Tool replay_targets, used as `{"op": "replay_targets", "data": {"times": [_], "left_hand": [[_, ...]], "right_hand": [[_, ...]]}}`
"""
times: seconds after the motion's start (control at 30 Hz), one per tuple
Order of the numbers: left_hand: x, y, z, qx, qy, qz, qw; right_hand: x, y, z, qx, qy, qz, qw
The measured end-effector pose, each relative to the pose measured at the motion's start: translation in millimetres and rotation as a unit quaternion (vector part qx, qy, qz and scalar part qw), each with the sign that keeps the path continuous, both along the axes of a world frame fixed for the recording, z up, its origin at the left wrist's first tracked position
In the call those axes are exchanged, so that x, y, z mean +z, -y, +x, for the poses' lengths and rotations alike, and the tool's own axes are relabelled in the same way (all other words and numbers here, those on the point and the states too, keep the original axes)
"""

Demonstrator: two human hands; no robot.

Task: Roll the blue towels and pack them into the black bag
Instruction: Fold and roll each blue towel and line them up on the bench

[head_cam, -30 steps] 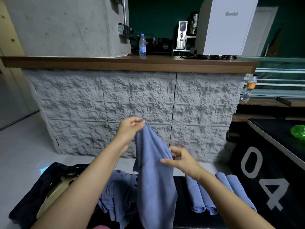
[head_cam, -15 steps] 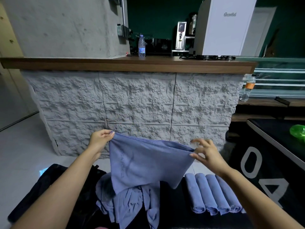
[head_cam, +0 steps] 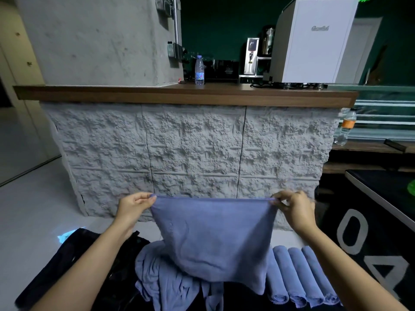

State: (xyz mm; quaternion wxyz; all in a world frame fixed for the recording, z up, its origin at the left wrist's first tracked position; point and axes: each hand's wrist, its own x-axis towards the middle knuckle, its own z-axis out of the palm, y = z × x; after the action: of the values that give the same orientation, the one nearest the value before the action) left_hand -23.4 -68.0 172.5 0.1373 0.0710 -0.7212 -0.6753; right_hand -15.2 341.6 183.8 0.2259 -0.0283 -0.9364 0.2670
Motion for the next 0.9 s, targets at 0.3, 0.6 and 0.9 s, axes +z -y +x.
{"op": "replay_targets", "data": {"times": [0.3, 0.6, 0.9], "left_hand": [[14.9, 12.8, 6.3, -0.070, 0.111, 0.185, 0.974], [28.6, -104.7, 13.3, 0.004, 0.043, 0.081, 0.996], [33.9, -159.6, 29.9, -0.041, -0.008, 0.019, 0.999]], "right_hand": [[17.0, -5.3, 4.1, 0.147, 0.165, -0.487, 0.845], [35.0, 93.9, 12.5, 0.090, 0.029, -0.444, 0.891], [27.1, 134.6, 31.1, 0.119, 0.004, -0.386, 0.915]]}}
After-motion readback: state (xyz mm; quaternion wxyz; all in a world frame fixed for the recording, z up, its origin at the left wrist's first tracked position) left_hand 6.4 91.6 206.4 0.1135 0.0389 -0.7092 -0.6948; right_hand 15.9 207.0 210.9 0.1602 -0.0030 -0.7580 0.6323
